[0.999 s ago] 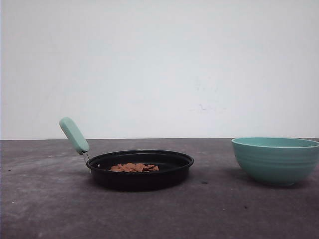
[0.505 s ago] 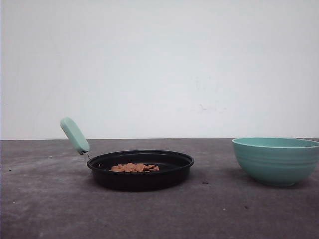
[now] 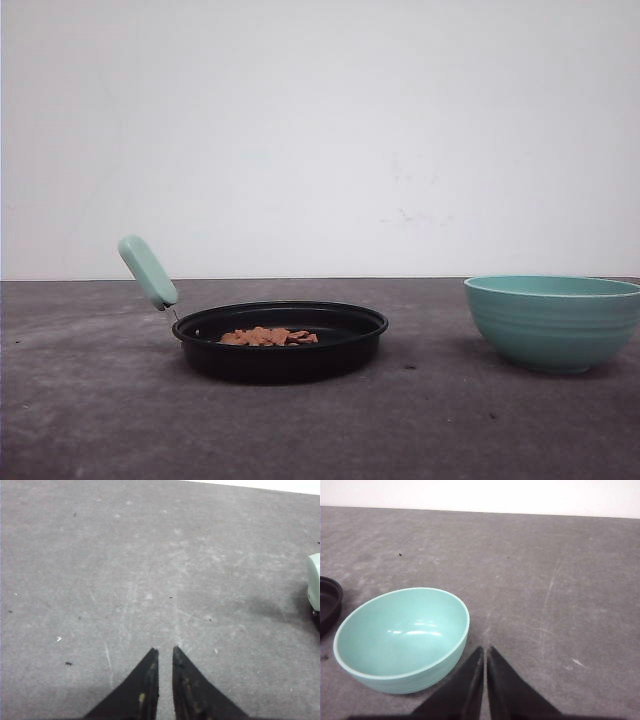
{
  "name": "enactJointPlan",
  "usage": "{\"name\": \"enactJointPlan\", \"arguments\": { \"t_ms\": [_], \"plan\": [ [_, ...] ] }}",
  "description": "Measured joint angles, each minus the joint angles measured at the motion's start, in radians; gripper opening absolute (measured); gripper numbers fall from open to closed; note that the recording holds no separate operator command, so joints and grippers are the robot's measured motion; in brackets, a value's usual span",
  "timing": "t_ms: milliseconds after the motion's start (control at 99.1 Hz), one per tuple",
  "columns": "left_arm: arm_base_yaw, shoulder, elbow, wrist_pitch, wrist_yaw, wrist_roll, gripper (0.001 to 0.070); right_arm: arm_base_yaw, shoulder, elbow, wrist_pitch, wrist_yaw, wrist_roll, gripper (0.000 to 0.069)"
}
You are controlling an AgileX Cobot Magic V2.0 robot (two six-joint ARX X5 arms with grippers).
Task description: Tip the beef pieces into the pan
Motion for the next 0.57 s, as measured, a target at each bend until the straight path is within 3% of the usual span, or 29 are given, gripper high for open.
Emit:
{"name": "enactJointPlan", "arguments": {
  "t_ms": [565],
  "plan": [
    [0.000, 0.000, 0.000, 0.000, 0.000, 0.007, 0.0024, 0.000, 0.000, 0.000, 0.000, 0.000, 0.000, 0.0011]
  ]
}}
